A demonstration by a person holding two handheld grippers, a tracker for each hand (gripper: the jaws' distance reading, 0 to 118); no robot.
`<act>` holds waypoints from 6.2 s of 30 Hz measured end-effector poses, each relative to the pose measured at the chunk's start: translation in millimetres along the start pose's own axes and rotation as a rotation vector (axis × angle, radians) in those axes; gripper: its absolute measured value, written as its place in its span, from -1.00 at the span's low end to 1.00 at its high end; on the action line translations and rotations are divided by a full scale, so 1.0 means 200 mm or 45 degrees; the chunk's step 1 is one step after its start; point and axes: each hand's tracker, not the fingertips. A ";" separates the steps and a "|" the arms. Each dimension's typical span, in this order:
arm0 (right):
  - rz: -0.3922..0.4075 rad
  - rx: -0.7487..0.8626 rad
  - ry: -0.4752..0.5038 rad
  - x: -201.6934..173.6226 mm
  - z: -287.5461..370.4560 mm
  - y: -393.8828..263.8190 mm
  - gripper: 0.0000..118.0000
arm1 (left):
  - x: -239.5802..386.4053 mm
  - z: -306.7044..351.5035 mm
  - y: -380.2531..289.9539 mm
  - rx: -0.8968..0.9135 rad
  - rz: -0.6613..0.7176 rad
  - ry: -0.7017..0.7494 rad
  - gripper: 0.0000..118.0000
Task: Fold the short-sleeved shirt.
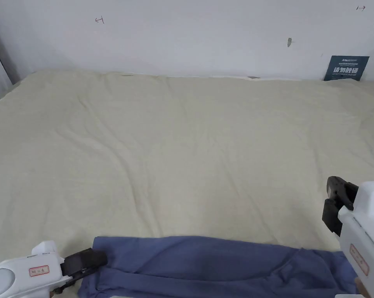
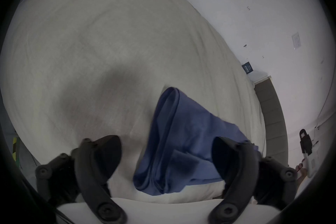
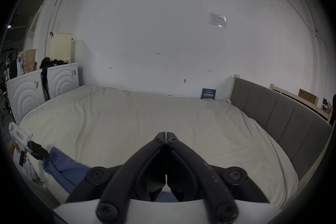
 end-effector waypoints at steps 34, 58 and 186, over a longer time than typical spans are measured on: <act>-0.102 0.052 -0.025 0.18 0.09 0.00 -0.97 | 0.09 0.36 0.11 0.323 -0.284 0.347 -0.88; -0.120 0.067 -0.043 0.30 0.25 -0.03 -0.97 | 1.10 -0.18 -0.33 -0.055 -0.501 -0.067 -0.88; -0.141 0.073 -0.007 0.34 0.21 0.00 -0.97 | 1.49 -0.26 -0.56 -0.219 -0.952 0.062 -0.86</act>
